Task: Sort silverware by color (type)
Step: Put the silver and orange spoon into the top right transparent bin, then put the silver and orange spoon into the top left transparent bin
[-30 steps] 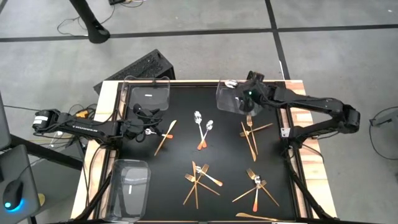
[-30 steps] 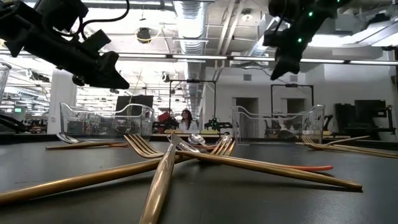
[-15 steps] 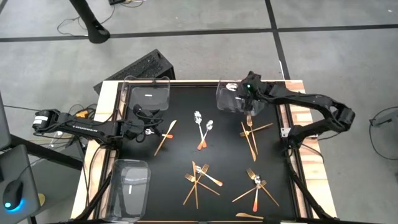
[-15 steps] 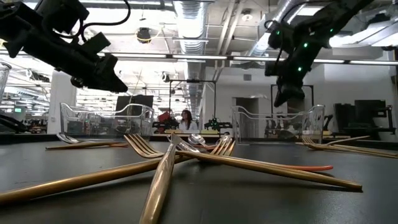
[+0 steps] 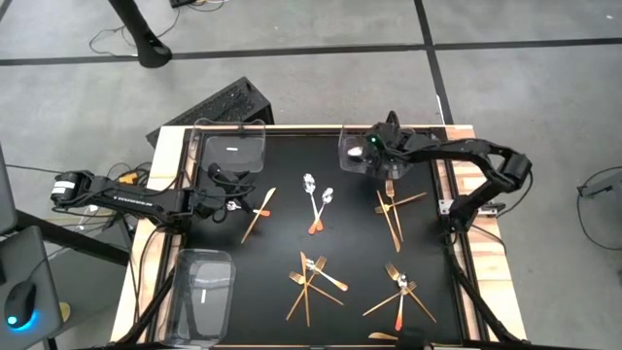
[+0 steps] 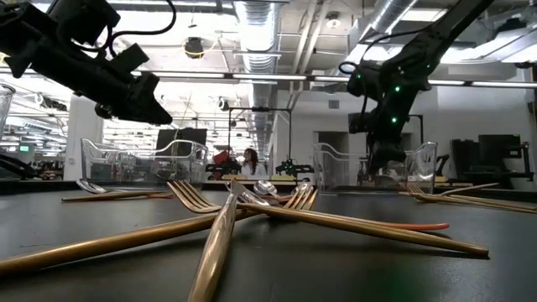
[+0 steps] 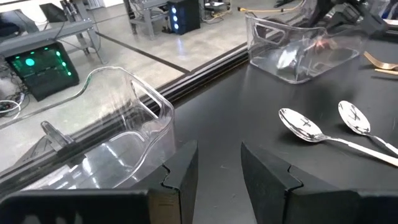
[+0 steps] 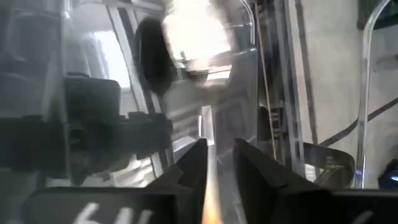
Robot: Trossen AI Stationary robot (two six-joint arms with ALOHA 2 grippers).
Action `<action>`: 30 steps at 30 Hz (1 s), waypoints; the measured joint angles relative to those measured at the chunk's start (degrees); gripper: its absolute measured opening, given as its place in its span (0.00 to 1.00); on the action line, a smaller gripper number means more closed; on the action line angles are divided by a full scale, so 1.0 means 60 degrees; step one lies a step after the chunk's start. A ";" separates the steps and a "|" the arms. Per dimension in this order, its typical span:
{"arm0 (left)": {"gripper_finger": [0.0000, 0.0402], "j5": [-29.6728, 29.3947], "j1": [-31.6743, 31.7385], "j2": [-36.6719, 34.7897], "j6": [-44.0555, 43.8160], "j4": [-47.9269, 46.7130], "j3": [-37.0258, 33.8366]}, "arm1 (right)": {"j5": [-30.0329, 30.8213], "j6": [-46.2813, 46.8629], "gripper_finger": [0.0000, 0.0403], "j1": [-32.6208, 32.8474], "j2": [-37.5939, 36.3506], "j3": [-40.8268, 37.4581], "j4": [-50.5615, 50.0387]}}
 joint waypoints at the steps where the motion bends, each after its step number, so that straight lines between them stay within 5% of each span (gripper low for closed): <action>1: 0.27 -0.0005 0.0000 0.0000 -0.0037 0.0000 0.0000 | 0.0066 0.0023 0.32 0.0002 -0.0005 0.0003 0.0016; 8: 0.27 -0.0055 0.0000 0.0000 -0.0276 -0.0292 0.0000 | 0.0588 0.1259 0.43 0.0355 -0.1138 0.0078 -0.0073; 14: 0.27 0.0000 0.0000 0.0000 -0.0536 -0.0412 0.0000 | -0.0493 0.4009 0.40 0.0917 -0.2898 0.0106 -0.1021; 21: 0.27 0.0000 0.0000 0.0000 -0.0474 -0.0408 0.0000 | -0.0390 0.6439 0.33 0.2851 -0.4019 0.0106 -0.3028; 30: 0.27 0.0015 0.0000 0.0000 -0.0444 -0.0427 0.0000 | 0.1255 1.0395 0.30 0.5634 -0.4038 -0.0472 -0.4525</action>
